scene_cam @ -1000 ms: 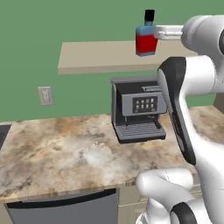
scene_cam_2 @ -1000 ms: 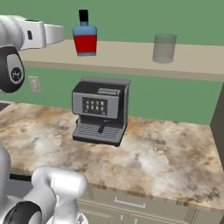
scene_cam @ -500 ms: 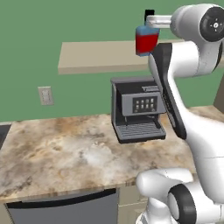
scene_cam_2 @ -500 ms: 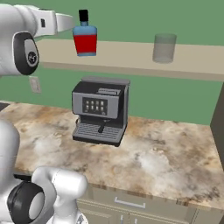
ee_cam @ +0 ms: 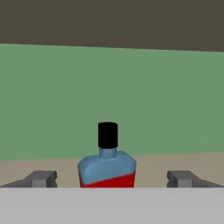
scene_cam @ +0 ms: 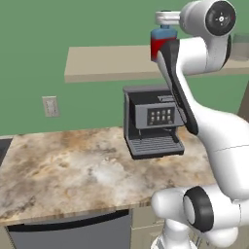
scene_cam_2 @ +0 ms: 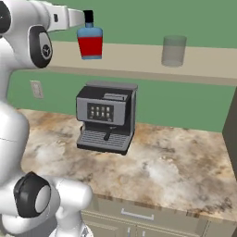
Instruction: There is a bowl on the dining counter. Grab a lemon wedge from the fridge and place it in the bowl. Then get the liquor bottle and glass cup from the cabinet and place them next to the bowl.
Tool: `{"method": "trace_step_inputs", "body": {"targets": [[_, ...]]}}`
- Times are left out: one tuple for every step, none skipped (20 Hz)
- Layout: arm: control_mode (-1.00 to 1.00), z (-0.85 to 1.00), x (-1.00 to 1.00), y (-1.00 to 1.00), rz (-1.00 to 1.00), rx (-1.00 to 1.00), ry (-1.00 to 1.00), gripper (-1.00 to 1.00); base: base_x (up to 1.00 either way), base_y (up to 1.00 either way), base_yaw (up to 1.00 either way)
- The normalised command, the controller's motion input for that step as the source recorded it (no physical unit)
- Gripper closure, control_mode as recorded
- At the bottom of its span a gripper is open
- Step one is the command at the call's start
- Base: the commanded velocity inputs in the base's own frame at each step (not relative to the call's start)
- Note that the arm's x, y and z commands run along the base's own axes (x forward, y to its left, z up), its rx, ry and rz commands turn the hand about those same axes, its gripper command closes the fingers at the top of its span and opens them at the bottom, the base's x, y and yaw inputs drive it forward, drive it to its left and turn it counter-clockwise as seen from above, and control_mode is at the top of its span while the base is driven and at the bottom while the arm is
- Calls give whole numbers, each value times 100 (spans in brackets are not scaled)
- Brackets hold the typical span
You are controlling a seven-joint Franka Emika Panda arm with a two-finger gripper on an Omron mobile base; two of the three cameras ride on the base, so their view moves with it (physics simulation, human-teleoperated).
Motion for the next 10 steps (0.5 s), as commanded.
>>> {"method": "trace_step_inputs", "body": {"targets": [[-100,0,41,0,0,0,0,-100,0,0,0],[-100,0,37,0,0,0,1,-100,0,0,0],[-100,0,39,0,0,0,2,-100,0,0,0],[-100,0,41,0,0,0,2,-100,0,0,0],[-100,0,43,0,0,0,3,-100,0,0,0],[-100,0,44,0,0,0,4,-100,0,0,0],[-100,0,46,0,0,0,4,-100,0,0,0],[-100,0,45,0,0,0,3,-100,0,0,0],[-100,0,44,2,0,0,2,-100,0,0,0],[-100,0,42,4,0,0,2,-100,0,0,0]]}}
